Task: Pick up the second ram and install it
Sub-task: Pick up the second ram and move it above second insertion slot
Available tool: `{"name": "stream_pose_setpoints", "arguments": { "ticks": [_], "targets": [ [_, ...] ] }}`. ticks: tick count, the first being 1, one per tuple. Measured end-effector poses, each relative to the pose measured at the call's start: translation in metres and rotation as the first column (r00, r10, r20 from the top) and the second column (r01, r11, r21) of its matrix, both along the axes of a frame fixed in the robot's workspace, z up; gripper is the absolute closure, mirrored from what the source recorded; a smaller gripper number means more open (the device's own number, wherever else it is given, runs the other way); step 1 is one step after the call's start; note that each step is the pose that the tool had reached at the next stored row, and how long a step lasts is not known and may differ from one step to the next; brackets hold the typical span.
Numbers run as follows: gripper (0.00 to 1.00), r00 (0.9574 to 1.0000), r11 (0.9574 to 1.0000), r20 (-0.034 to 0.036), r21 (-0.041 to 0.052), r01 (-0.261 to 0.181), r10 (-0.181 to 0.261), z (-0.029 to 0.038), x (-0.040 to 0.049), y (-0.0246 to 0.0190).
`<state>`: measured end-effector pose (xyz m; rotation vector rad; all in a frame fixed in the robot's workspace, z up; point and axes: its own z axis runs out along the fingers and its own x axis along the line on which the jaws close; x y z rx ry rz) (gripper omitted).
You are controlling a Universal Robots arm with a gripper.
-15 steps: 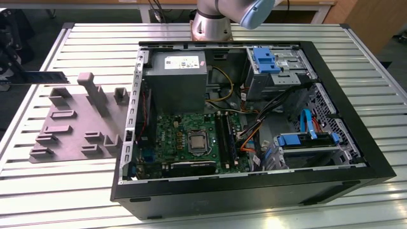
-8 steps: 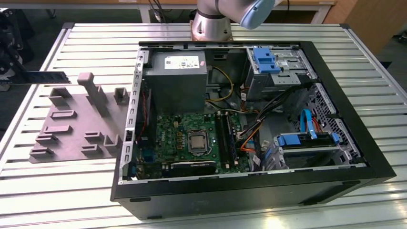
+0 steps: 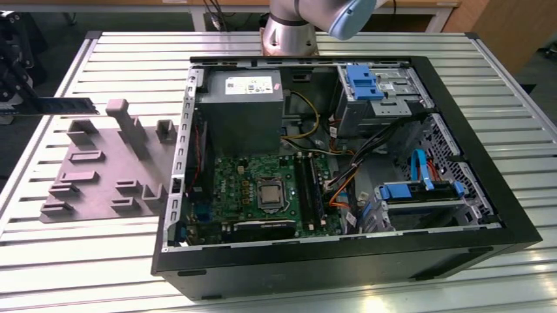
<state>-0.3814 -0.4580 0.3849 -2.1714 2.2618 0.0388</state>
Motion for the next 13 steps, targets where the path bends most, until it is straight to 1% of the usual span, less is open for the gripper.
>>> {"name": "stream_pose_setpoints", "arguments": {
  "ticks": [13],
  "targets": [
    [0.85,1.0000,1.0000,0.0000,0.0000,0.000,0.000,0.0000,0.0039,0.0000]
  ]
}}
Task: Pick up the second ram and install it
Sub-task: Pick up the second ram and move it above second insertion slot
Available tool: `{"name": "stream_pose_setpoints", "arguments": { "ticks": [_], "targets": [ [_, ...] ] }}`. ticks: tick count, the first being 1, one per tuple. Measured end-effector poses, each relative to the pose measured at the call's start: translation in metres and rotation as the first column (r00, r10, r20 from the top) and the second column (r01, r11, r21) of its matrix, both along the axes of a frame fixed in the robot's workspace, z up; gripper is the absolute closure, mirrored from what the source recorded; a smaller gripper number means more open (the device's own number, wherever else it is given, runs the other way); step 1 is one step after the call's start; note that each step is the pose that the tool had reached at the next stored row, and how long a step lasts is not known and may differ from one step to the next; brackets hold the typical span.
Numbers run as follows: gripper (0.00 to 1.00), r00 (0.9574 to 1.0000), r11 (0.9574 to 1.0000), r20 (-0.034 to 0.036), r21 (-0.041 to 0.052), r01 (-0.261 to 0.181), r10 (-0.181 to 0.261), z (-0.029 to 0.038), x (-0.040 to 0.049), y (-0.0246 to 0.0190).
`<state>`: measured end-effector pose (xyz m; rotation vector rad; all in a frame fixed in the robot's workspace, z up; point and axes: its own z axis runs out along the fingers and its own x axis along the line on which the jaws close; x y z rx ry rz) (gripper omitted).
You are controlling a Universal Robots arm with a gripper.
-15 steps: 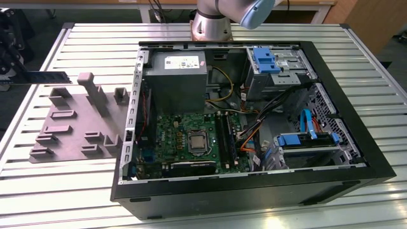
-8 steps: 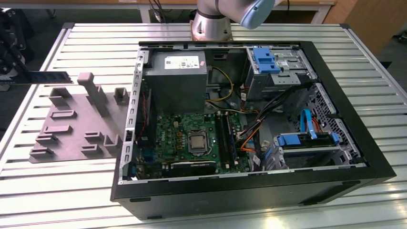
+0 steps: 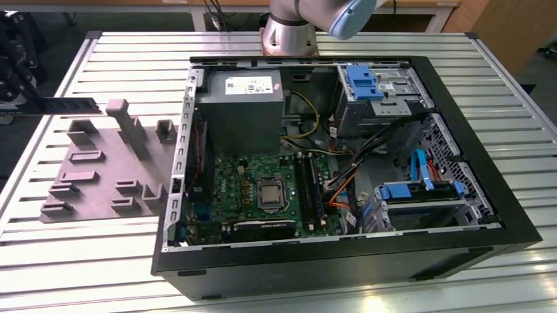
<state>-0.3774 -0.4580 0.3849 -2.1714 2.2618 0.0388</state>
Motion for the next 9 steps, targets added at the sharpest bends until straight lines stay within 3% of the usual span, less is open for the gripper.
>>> {"name": "stream_pose_setpoints", "arguments": {
  "ticks": [9],
  "targets": [
    [0.85,1.0000,1.0000,0.0000,0.0000,0.000,0.000,0.0000,0.0027,0.0000]
  ]
}}
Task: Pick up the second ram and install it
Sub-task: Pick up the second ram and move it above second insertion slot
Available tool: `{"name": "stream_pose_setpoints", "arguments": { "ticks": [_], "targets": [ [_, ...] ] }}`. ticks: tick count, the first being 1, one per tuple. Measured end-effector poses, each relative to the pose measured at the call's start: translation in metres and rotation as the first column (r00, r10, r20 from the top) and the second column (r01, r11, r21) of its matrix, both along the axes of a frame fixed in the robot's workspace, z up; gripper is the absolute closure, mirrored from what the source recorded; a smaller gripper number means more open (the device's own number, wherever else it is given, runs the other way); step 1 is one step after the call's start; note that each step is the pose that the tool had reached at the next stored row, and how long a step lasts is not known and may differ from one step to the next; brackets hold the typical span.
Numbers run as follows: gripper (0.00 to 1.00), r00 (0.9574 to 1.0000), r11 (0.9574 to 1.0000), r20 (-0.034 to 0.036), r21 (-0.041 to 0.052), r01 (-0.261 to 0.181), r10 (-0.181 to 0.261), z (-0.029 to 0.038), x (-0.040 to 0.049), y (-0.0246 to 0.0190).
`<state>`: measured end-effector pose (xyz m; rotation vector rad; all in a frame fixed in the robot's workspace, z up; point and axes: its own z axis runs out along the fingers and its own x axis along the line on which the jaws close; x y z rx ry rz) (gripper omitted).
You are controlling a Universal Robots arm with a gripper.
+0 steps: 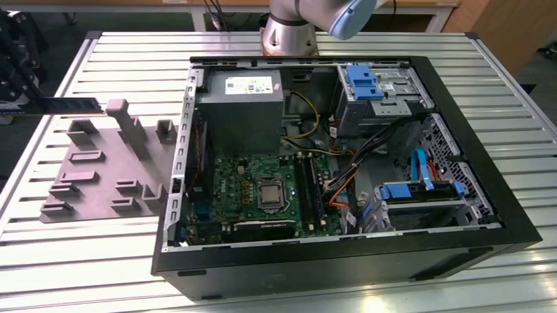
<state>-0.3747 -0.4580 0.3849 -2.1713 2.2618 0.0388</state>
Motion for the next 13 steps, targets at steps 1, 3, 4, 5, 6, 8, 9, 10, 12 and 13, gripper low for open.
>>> {"name": "stream_pose_setpoints", "arguments": {
  "ticks": [1,3,4,5,6,8,9,10,12,13],
  "targets": [
    [0.85,1.0000,1.0000,0.0000,0.0000,0.000,0.000,0.0000,0.0003,0.0000],
    [0.85,1.0000,1.0000,0.0000,0.0000,0.000,0.000,0.0000,0.0009,0.0000],
    [0.85,1.0000,1.0000,0.0001,0.0000,0.000,0.000,0.0000,0.0011,0.0000],
    [0.85,1.0000,1.0000,0.0001,0.0000,0.000,0.000,0.0000,0.0014,0.0000],
    [0.85,1.0000,1.0000,0.0000,0.0000,0.000,0.000,0.0000,0.0018,0.0000],
    [0.85,1.0000,1.0000,0.0001,0.0000,0.000,0.000,0.0000,0.0024,0.0000],
    [0.85,1.0000,1.0000,0.0001,0.0000,0.000,0.000,0.0000,0.0027,0.0000],
    [0.85,1.0000,1.0000,0.0000,0.0000,0.000,0.000,0.0000,0.0031,0.0000],
    [0.85,1.0000,1.0000,0.0000,0.0000,0.000,0.000,0.0000,0.0037,0.0000],
    [0.85,1.0000,1.0000,0.0000,0.0000,0.000,0.000,0.0000,0.0040,0.0000]
  ]
}}
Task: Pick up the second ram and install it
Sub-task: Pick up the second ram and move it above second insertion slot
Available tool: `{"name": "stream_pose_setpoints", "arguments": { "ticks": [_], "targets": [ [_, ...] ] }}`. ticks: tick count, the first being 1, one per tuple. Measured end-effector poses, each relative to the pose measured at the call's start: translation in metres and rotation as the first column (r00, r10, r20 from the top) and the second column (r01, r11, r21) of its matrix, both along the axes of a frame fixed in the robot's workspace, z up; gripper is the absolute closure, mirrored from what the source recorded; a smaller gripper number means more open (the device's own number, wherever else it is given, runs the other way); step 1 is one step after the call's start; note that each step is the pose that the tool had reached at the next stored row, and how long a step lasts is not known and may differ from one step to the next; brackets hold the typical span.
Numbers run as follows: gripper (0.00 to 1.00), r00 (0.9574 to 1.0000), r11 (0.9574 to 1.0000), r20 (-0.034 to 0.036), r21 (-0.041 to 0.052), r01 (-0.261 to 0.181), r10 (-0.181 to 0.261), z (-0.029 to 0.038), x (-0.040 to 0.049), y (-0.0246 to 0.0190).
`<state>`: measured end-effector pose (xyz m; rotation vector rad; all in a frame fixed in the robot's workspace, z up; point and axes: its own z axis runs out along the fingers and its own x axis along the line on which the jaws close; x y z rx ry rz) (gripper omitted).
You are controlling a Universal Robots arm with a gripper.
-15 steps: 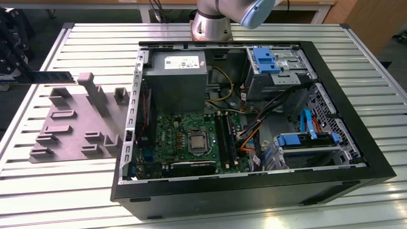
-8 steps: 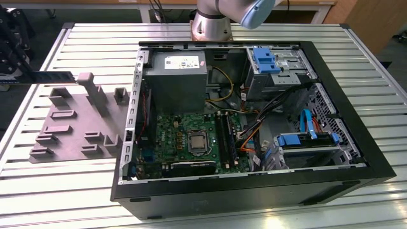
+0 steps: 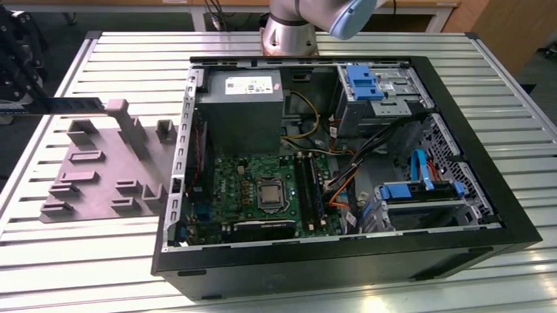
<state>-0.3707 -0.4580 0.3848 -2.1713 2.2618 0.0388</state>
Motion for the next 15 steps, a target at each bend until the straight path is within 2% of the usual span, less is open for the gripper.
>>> {"name": "stream_pose_setpoints", "arguments": {
  "ticks": [15],
  "targets": [
    [0.85,1.0000,1.0000,-0.0001,-0.0001,0.000,0.000,0.0001,0.0053,0.0000]
  ]
}}
